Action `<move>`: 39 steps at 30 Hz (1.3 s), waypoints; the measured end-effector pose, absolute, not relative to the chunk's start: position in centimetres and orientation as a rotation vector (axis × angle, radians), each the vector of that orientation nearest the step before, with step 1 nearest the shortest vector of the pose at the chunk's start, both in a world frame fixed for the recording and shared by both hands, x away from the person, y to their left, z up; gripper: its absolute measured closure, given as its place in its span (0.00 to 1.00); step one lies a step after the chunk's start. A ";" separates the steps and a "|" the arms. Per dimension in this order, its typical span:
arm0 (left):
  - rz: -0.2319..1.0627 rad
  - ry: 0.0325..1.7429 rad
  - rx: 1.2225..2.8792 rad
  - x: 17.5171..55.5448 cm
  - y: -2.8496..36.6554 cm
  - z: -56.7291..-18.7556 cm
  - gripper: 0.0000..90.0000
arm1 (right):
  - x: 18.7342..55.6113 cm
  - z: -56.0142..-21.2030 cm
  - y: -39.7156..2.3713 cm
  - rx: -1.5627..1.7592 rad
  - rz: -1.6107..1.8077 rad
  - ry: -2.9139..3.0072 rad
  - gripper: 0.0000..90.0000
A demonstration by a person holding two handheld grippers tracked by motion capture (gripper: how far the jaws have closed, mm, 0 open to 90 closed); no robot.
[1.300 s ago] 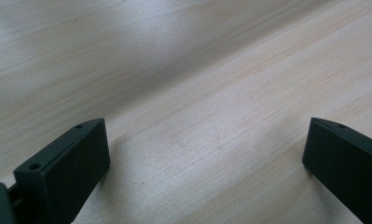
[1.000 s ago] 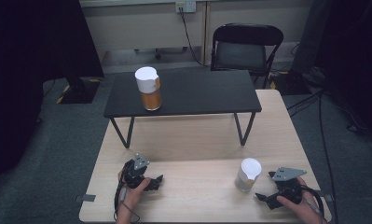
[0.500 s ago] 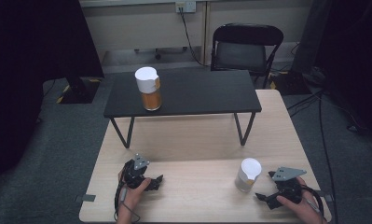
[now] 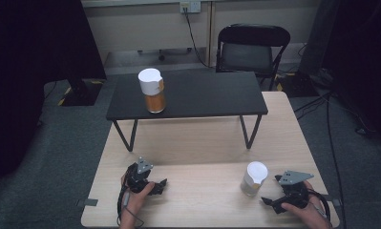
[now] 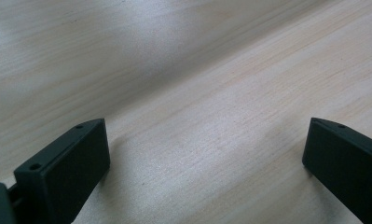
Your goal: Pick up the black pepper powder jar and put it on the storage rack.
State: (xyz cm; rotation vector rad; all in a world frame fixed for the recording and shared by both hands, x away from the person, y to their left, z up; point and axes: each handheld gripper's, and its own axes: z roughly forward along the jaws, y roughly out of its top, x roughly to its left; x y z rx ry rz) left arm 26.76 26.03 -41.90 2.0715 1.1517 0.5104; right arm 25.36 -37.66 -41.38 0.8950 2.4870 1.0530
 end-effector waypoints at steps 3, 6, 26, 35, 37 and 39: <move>0.510 1.152 2.071 26.8 26.0 -41.9 0.00 | 25.4 -41.4 -37.6 0.899 1.052 2.484 0.00; 0.511 1.152 2.071 26.8 26.0 -41.9 0.00 | 25.3 -41.4 -37.5 0.902 1.051 2.482 0.00; 0.510 1.151 2.072 26.8 26.0 -41.9 0.00 | 25.6 -40.5 -37.3 0.902 1.172 2.486 0.01; 0.510 1.151 2.072 26.8 26.0 -41.9 0.00 | 25.9 -40.1 -37.4 0.875 1.242 2.472 0.01; 0.510 1.151 2.071 26.8 26.0 -41.9 0.00 | 26.0 -40.0 -37.3 0.869 1.251 2.474 0.01; 0.510 1.151 2.072 26.8 26.0 -41.9 0.00 | 26.1 -39.9 -37.3 0.870 1.265 2.473 0.01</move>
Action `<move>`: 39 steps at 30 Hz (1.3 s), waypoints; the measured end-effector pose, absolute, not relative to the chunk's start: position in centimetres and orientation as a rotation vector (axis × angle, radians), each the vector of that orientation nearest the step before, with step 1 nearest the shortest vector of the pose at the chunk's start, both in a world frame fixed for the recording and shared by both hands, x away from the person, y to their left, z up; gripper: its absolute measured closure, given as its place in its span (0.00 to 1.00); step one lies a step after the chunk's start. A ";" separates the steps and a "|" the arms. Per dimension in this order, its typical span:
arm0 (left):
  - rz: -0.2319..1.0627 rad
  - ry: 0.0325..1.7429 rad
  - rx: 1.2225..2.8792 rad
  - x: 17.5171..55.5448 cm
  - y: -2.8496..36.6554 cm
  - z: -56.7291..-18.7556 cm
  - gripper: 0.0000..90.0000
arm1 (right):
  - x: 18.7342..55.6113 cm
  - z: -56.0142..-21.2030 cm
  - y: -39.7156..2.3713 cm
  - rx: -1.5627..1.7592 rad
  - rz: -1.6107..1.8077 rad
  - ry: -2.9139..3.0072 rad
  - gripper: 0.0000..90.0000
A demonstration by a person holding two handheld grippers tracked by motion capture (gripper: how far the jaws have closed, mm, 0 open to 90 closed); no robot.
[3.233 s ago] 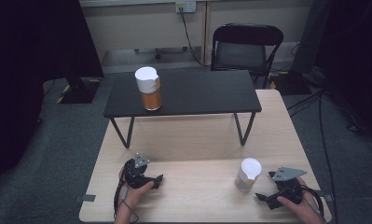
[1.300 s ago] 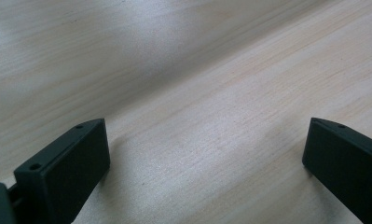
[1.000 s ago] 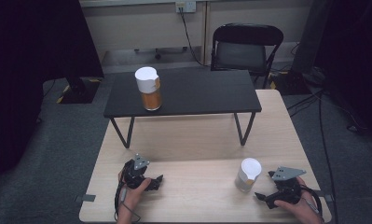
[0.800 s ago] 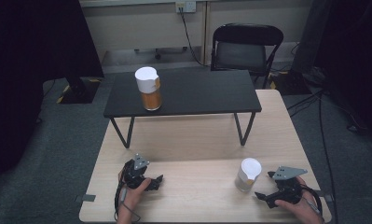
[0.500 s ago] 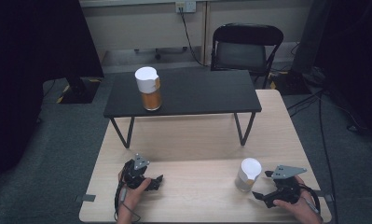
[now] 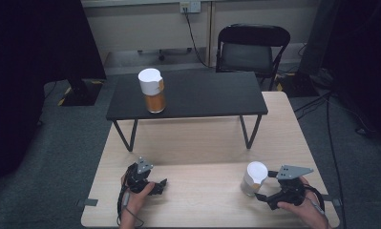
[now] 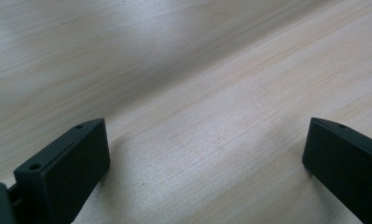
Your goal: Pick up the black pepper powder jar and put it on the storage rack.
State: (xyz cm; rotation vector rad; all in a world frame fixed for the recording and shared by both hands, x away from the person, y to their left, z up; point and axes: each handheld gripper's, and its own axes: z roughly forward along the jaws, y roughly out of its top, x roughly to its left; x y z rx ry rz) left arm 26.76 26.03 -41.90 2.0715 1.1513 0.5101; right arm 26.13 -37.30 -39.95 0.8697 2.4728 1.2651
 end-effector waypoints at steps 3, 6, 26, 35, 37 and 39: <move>0.510 1.151 2.072 26.8 26.0 -41.9 0.00 | 26.4 -40.0 -37.2 0.872 1.285 2.472 0.01; 0.510 1.151 2.071 26.8 26.0 -41.9 0.00 | 26.6 -40.2 -37.4 0.873 1.331 2.465 0.01; 0.510 1.151 2.071 26.8 26.0 -41.9 0.00 | 27.4 -41.2 -36.4 0.804 1.448 2.433 0.16; 0.510 1.151 2.071 26.8 26.0 -41.9 0.00 | 27.5 -41.5 -36.2 0.773 1.468 2.416 0.27; 0.510 1.151 2.072 26.8 26.0 -41.9 0.00 | 27.5 -41.6 -36.2 0.773 1.478 2.401 0.29; 0.510 1.152 2.071 26.8 26.0 -41.9 0.00 | 27.5 -41.7 -36.2 0.767 1.481 2.402 0.30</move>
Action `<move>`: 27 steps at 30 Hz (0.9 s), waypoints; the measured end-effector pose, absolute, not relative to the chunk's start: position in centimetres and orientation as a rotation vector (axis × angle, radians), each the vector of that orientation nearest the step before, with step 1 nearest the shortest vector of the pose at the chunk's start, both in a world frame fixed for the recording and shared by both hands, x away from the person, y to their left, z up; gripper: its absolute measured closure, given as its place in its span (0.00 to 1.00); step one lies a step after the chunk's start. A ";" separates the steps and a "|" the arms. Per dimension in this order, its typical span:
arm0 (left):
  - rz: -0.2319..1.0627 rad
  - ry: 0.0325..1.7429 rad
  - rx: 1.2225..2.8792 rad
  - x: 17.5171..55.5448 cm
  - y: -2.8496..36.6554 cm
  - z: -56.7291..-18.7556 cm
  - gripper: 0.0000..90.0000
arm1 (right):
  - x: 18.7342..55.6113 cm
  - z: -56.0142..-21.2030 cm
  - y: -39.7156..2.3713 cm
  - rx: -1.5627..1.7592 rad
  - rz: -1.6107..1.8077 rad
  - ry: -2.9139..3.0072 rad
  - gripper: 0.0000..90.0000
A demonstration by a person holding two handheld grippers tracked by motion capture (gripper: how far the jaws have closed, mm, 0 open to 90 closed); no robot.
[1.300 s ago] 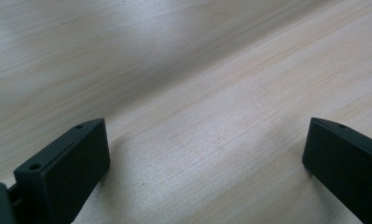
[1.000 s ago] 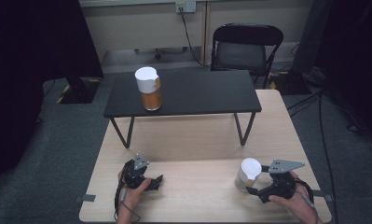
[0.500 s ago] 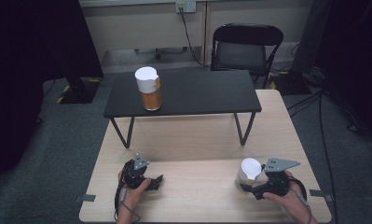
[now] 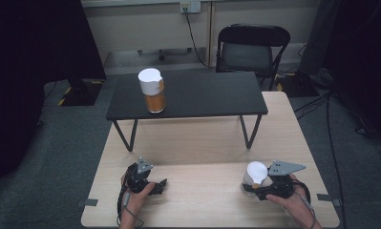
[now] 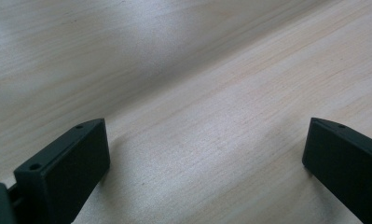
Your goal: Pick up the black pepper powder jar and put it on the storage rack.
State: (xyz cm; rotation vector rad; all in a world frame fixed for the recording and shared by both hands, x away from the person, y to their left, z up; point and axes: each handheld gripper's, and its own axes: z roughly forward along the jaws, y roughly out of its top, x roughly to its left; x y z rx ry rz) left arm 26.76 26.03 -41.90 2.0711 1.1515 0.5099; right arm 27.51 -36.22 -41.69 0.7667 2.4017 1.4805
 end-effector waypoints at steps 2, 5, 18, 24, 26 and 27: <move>0.510 1.151 2.072 26.8 26.0 -41.9 0.00 | 27.4 -41.7 -36.1 0.760 1.476 2.398 0.31; 0.510 1.151 2.072 26.8 26.0 -41.9 0.00 | 27.3 -41.7 -36.1 0.750 1.473 2.391 0.31; 0.512 1.150 2.073 26.8 26.0 -41.9 0.00 | 26.4 -41.3 -35.3 0.728 1.419 2.367 0.33; 0.512 1.150 2.073 26.8 26.0 -41.9 0.00 | 26.6 -40.8 -35.3 0.748 1.426 2.361 0.33; 0.512 1.150 2.073 26.8 26.0 -41.9 0.00 | 26.6 -40.5 -35.3 0.761 1.431 2.350 0.33; 0.512 1.150 2.073 26.8 26.0 -41.9 0.00 | 26.7 -40.3 -35.3 0.763 1.431 2.348 0.33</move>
